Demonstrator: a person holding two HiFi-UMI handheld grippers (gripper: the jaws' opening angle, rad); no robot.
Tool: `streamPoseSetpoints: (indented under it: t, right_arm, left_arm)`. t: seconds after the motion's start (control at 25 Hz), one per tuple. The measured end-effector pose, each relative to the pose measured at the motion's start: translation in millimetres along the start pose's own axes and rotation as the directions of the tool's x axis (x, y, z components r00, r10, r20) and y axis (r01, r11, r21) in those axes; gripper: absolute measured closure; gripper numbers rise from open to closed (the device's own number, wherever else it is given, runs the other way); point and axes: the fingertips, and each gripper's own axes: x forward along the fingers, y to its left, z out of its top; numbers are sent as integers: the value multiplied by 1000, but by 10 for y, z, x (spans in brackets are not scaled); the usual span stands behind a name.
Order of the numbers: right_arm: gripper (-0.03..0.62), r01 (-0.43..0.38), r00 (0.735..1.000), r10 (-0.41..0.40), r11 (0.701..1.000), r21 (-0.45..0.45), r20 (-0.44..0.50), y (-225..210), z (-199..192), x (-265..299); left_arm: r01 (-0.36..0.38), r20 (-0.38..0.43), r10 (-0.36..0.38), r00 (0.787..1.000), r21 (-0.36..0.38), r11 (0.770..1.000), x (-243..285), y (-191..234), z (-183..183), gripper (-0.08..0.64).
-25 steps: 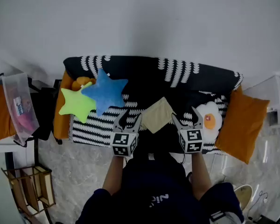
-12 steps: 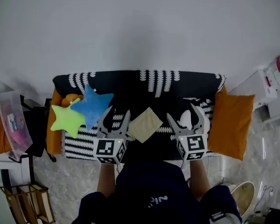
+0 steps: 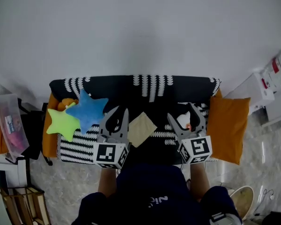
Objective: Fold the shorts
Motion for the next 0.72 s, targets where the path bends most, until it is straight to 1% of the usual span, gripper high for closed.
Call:
streamPoseSetpoints:
  t: [0.08, 0.16, 0.24, 0.28, 0.32, 0.4, 0.48, 0.64, 0.72]
  right_arm:
    - [292, 1, 1000, 0, 999, -36, 11, -48, 23, -18]
    - [374, 8, 999, -6, 999, -48, 32, -103, 59, -36]
    - [462, 2, 998, -1, 1000, -11, 63, -153, 100, -59]
    - [541, -13, 997, 12, 1000, 21, 79, -168, 113, -70]
    - [581, -36, 995, 31, 998, 50, 93, -178, 119, -79]
    - [582, -81, 991, 72, 994, 79, 116, -192, 119, -98]
    - [583, -98, 988, 89, 993, 70, 123, -190, 100, -126]
    - [583, -117, 984, 114, 993, 12, 134, -131, 116, -149]
    - [583, -111, 984, 112, 994, -19, 137, -127, 124, -155]
  left_arm:
    - [-4, 11, 4, 1000, -20, 1000, 21, -51, -3, 554]
    - [6, 7, -6, 1000, -5, 1000, 34, -119, -30, 557]
    - [7, 8, -8, 1000, 17, 1000, 32, -178, -50, 557]
    - [4, 16, -4, 1000, 15, 1000, 18, -193, -49, 558]
    - [-1, 30, 1, 1000, 3, 1000, 1, -201, -43, 558]
    - [-9, 63, 11, 998, -33, 999, -18, -211, -23, 558]
    - [-20, 75, 24, 997, -42, 999, -24, -232, -15, 558]
    - [-51, 78, 50, 996, 12, 999, 2, -315, 32, 558]
    - [-62, 80, 59, 995, 26, 998, 9, -365, 38, 558]
